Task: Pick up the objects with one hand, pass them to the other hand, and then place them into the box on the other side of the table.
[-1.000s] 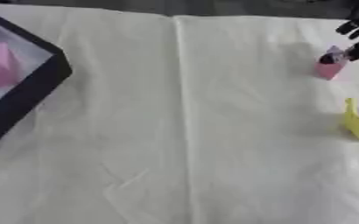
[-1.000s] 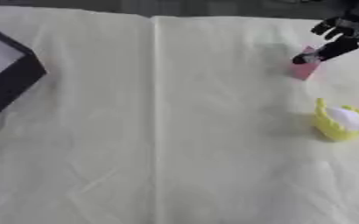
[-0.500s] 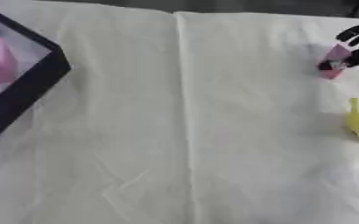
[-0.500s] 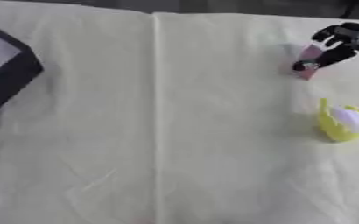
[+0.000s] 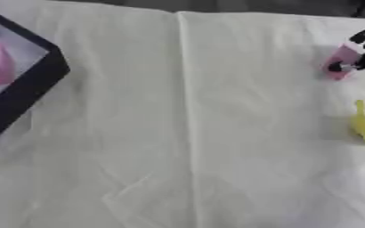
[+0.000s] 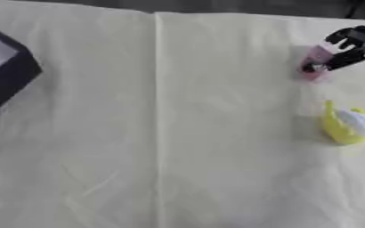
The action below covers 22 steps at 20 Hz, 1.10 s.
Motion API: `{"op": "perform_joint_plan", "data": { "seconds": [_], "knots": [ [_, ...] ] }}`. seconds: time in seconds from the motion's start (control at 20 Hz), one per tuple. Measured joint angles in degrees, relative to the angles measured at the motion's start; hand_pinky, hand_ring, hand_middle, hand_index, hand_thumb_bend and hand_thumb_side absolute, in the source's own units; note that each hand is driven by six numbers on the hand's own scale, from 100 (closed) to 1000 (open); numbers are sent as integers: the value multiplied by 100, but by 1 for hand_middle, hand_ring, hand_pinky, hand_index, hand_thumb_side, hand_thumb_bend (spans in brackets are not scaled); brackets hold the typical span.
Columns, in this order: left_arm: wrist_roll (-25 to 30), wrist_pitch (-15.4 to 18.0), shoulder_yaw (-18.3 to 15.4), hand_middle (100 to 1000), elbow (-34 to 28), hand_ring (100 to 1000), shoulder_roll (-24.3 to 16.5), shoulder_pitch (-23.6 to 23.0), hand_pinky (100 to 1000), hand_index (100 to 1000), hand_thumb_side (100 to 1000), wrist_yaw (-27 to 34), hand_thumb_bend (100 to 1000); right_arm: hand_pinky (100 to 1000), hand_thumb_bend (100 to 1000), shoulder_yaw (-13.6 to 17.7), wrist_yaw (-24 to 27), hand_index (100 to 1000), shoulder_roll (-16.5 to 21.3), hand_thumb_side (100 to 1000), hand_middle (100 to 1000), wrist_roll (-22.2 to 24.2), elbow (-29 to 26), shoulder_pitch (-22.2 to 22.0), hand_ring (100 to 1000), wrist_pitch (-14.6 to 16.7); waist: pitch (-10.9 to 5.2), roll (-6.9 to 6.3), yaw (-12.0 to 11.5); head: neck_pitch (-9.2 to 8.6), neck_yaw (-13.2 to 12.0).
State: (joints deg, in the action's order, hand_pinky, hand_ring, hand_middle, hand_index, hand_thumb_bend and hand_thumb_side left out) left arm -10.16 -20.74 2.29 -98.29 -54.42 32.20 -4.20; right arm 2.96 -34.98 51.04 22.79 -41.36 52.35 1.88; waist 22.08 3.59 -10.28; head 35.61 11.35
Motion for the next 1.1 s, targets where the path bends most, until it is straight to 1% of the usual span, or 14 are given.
{"op": "perform_joint_plan", "data": {
  "seconds": [0.6,0.85,0.95,1.05,1.1],
  "knots": [
    [-14,-4,-3,694,-16,707,0,-15,722,752,448,-42,406,892,644,56,81,902,76,421,872,33,143,-52,907,-17,67,-2,-38,-53,65],
    [-37,-7,-13,692,-16,706,0,-25,722,750,449,-46,403,891,603,56,129,885,76,432,860,-17,148,-65,903,-36,80,-4,-40,-54,82],
    [-43,-11,-17,691,-16,706,0,-37,722,749,448,-49,400,892,572,56,165,872,76,437,846,-52,148,-65,899,-47,81,-6,-40,-69,82],
    [-53,-19,-24,690,-16,706,0,-40,722,748,448,-65,398,891,551,55,201,861,76,425,835,-78,148,-65,896,-64,82,-6,-40,-70,82],
    [-59,-21,-31,689,-15,705,0,-41,722,748,447,-76,396,891,507,55,206,851,76,383,822,-90,148,-65,891,-75,83,-6,-40,-70,82]
  ]
}}
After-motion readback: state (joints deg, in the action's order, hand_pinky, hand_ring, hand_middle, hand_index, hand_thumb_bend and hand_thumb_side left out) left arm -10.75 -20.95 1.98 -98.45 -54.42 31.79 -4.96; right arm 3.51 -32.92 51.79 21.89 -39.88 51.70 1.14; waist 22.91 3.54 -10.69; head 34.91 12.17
